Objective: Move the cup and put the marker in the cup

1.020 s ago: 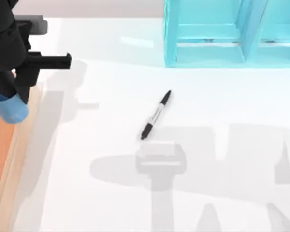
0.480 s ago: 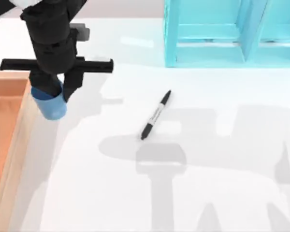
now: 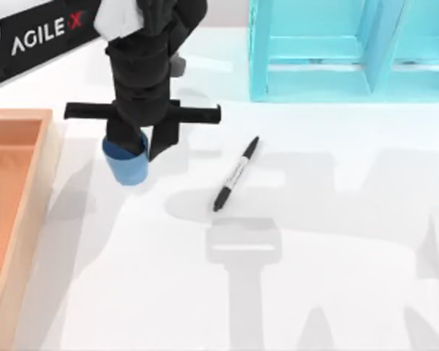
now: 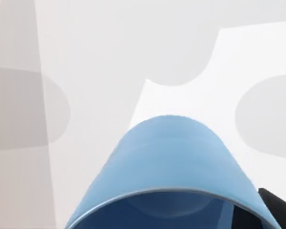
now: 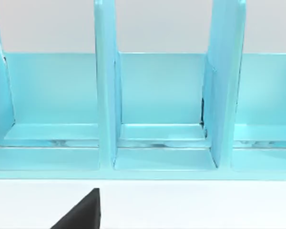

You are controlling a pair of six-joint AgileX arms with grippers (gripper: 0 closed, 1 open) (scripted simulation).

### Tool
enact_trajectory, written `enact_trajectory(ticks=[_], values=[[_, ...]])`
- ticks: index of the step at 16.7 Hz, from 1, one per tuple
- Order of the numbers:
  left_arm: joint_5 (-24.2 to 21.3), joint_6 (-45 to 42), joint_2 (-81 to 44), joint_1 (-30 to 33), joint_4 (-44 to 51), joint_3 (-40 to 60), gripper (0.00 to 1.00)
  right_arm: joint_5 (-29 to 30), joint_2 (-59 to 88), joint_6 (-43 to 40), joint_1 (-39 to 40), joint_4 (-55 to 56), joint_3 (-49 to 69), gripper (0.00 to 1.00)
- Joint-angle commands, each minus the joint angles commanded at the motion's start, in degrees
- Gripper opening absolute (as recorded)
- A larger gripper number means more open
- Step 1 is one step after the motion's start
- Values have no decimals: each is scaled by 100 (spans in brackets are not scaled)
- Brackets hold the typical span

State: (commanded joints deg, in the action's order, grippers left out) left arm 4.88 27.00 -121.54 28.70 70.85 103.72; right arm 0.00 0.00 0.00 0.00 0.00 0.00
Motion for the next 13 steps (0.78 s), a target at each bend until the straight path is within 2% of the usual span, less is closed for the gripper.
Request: enact_trajectory(ticks=[3, 9, 13], values=[[-16, -15, -8, -38, -86, -108, 0, 0, 0, 0, 0, 0, 0, 100], [-7, -119, -102, -115, -931, -817, 0, 0, 0, 0, 0, 0, 0, 100], [-4, -122, -106, -120, -965, -848, 0, 0, 0, 0, 0, 0, 0, 100]])
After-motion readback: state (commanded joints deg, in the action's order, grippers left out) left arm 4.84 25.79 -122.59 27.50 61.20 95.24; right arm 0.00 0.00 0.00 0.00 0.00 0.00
